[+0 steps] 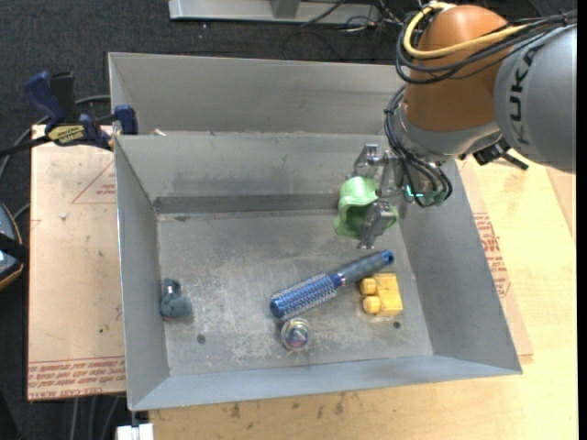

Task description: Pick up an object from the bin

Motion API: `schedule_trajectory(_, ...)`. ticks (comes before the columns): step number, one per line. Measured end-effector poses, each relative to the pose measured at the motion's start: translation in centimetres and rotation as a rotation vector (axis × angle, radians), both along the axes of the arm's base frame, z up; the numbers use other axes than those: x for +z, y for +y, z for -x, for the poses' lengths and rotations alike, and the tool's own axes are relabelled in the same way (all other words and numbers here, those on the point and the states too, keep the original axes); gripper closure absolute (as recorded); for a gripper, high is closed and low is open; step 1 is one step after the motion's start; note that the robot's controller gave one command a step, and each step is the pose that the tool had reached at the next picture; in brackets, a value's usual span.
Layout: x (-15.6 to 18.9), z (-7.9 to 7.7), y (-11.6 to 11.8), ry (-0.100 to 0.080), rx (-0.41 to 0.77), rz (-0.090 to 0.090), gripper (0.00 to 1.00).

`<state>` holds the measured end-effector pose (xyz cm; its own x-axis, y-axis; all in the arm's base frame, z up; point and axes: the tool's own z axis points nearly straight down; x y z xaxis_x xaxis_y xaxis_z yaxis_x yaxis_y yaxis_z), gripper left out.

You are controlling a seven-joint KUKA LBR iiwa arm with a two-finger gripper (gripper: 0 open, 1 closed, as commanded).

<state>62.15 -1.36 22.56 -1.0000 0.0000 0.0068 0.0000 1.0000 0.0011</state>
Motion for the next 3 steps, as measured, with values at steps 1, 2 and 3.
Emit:
schedule_trajectory(1,-13.5,4.4,-2.9,-0.018,-0.080,0.001,0.00)
schedule_trajectory(2,-13.7,4.5,-2.9,-0.015,-0.081,0.001,1.00)
schedule_trajectory(3,1.3,4.6,-3.9,-0.018,-0.023,0.002,1.00)
